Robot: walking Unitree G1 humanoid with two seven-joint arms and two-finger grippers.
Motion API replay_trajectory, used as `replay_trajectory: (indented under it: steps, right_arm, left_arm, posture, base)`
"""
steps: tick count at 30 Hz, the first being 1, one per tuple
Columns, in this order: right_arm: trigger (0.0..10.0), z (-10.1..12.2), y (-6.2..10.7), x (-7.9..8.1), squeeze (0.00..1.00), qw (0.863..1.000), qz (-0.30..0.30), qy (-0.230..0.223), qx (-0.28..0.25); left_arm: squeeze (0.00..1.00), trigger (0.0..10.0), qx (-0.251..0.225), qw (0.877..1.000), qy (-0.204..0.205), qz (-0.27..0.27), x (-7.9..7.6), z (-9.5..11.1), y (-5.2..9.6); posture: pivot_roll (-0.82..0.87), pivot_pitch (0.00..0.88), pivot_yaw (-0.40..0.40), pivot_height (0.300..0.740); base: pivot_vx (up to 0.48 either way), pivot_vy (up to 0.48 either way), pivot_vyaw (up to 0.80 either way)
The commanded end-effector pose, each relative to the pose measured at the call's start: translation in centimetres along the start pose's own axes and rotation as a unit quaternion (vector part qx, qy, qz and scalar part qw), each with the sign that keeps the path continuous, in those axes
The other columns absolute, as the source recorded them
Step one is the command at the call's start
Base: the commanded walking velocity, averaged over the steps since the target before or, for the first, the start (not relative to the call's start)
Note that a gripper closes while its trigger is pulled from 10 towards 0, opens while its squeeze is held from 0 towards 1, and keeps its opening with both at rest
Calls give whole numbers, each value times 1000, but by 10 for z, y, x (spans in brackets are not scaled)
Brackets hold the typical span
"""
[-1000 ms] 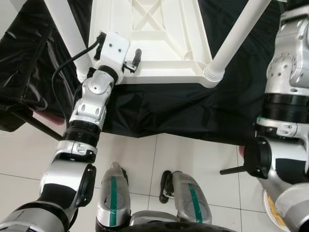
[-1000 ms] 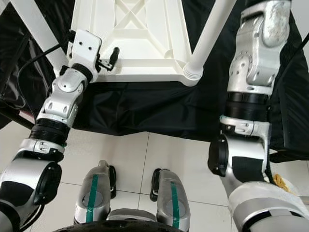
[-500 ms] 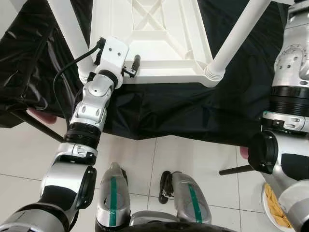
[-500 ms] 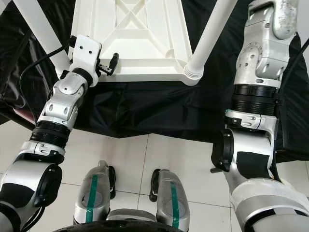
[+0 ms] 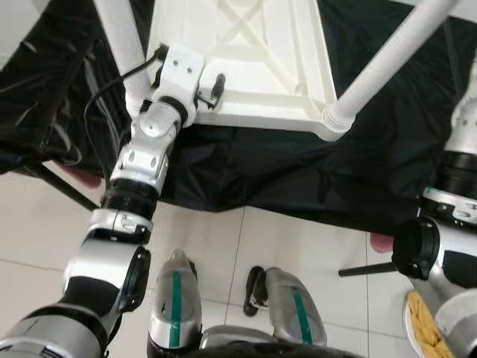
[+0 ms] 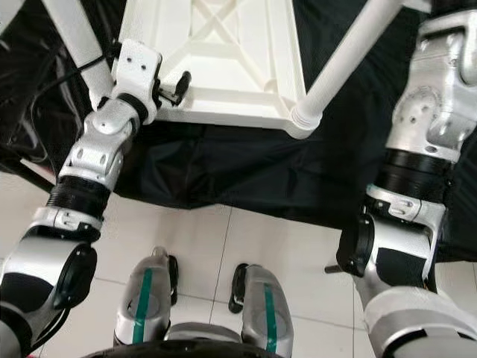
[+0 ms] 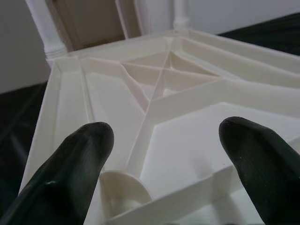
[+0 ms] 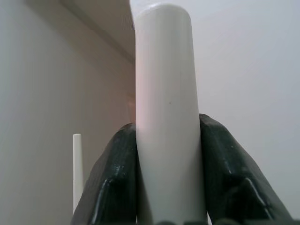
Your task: Building children table
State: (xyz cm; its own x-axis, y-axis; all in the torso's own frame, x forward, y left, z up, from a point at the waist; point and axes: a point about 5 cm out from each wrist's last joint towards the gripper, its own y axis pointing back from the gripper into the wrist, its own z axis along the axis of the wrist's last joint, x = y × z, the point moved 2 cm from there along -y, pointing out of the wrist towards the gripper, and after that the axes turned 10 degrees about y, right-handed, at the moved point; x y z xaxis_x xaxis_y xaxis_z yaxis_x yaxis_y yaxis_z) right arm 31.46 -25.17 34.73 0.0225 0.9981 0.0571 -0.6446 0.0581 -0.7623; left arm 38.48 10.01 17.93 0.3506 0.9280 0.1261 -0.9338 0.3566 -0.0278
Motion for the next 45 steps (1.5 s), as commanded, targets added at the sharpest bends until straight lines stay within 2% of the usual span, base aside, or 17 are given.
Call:
replay_trajectory:
  steps: [1, 8, 12, 17, 18, 20, 21, 22, 23, 24, 28, 29, 32, 33, 43, 44, 45]
  right_arm:
    - [0, 1, 28, -67, 0, 989, -143, 12, 16]
    - [0, -1, 52, -90, 0, 982, -188, 8, 25]
    - [0, -16, 94, -116, 0, 967, -248, 1, 62]
    - [0, -31, 121, -125, 0, 956, -277, -11, 94]
    - [0, -47, 145, -130, 0, 946, -298, -25, 129]
    - [0, -47, 145, -130, 0, 946, -298, -25, 129]
    - [0, -63, 170, -134, 0, 933, -317, -37, 164]
    - [0, -63, 170, -134, 0, 933, -317, -37, 164]
    - [0, -90, 219, -135, 0, 907, -345, -63, 234]
    - [0, -97, 234, -135, 0, 897, -355, -69, 253]
    - [0, -103, 242, -131, 0, 892, -352, -76, 272]
    - [4980, -108, 246, -126, 0, 889, -348, -81, 286]
    - [4980, -108, 246, -126, 0, 889, -348, -81, 286]
    - [10000, -114, 247, -120, 0, 885, -344, -99, 297]
    - [10000, -143, 224, -67, 35, 888, -243, -170, 352]
    - [10000, -145, 220, -61, 1000, 891, -230, -182, 346]
    - [10000, -145, 220, -61, 1000, 891, -230, -182, 346]
  left_arm:
    - [0, 10000, 38, 996, -8, 83, 49, -12, 15]
    - [0, 10000, 18, 996, -18, 80, 50, 12, 9]
    - [0, 10000, -26, 999, 8, 39, 25, 58, -1]
    - [0, 10000, -53, 998, 23, 13, 8, 81, -4]
    - [0, 10000, -67, 997, 29, 0, -2, 93, -6]
    - [0, 10000, -67, 997, 29, 0, -2, 93, -6]
    - [0, 10000, -79, 996, 39, -12, -10, 102, -7]
    - [0, 10000, -79, 996, 39, -12, -10, 102, -7]
    - [0, 10000, -86, 994, 55, -37, -23, 112, -10]
    - [0, 10000, -87, 994, 55, -40, -26, 115, -10]
    - [0, 10000, -87, 994, 55, -46, -30, 116, -9]
    - [0, 10000, -86, 994, 54, -51, -33, 118, -8]
    - [0, 10000, -86, 994, 54, -51, -33, 118, -8]
    - [0, 10000, -84, 993, 54, -56, -36, 120, -6]
    - [0, 10000, -88, 991, 68, -77, -48, 128, 0]
    - [0, 10000, -88, 990, 75, -86, -51, 128, 1]
    - [0, 10000, -88, 990, 75, -86, -51, 128, 1]
  posture:
    - [31, 32, 19, 740]
    - [29, 36, 28, 740]
    - [27, 45, 37, 740]
    - [25, 48, 41, 740]
    - [27, 52, 42, 740]
    - [27, 52, 42, 740]
    - [23, 57, 43, 740]
    - [23, 57, 43, 740]
    - [20, 57, 50, 740]
    - [20, 56, 53, 740]
    - [18, 56, 57, 740]
    - [19, 55, 58, 740]
    - [19, 55, 58, 740]
    - [18, 52, 61, 740]
    - [26, 35, 42, 740]
    - [28, 35, 37, 740]
    - [28, 35, 37, 740]
  base:
    - [0, 0, 0]
    - [0, 0, 0]
    - [0, 0, 0]
    - [0, 0, 0]
    - [0, 0, 0]
    - [0, 0, 0]
    - [0, 0, 0]
    - [0, 0, 0]
    - [0, 0, 0]
    - [0, 0, 0]
    - [0, 0, 0]
    - [0, 0, 0]
    - [0, 0, 0]
    - [0, 0, 0]
    - [0, 0, 0]
    - [0, 0, 0]
    - [0, 0, 0]
